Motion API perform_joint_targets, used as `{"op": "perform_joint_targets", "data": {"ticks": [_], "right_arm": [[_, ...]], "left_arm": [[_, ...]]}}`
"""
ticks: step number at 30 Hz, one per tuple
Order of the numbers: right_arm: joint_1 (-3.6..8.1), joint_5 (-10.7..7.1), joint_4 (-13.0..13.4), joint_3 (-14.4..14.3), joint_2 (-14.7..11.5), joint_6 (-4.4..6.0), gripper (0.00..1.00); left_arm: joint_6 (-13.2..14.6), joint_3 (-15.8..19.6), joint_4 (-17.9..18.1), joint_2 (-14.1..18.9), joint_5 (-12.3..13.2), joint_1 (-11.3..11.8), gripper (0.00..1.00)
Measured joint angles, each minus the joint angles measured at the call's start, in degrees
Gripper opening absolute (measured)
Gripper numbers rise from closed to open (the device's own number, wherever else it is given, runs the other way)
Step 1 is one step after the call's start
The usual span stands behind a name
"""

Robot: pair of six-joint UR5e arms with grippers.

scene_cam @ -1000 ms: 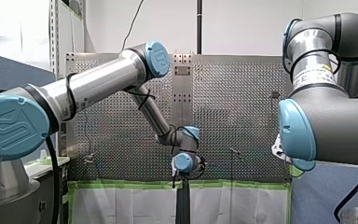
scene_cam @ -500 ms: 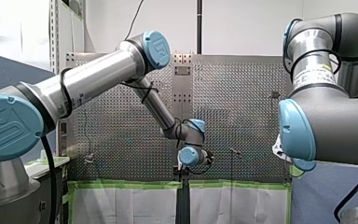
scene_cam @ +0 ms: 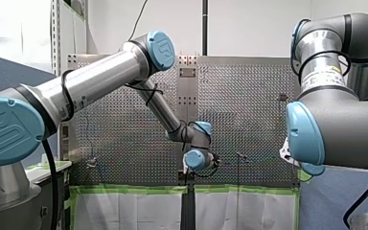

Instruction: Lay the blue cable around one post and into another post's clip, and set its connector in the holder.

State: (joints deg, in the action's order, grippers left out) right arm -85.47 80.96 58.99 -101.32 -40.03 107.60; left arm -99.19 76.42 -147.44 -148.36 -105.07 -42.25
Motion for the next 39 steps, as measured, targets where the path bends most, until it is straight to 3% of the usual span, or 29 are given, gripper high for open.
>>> {"op": "perform_joint_targets", "data": {"ticks": [18,26,39], "right_arm": [[-0.02,-0.17,0.6,0.3,0.1,0.30,0.00],[-0.12,-0.37,0.6,0.5,0.1,0.34,0.00],[-0.32,-0.99,0.6,1.1,0.1,0.35,0.00]], "left_arm": [[-4.3,-1.2,2.2,-0.1,1.7,2.3,0.05],[-4.8,-1.2,2.4,-0.4,2.2,4.1,0.05],[-4.9,-1.4,3.2,-2.9,3.3,5.0,0.05]]}}
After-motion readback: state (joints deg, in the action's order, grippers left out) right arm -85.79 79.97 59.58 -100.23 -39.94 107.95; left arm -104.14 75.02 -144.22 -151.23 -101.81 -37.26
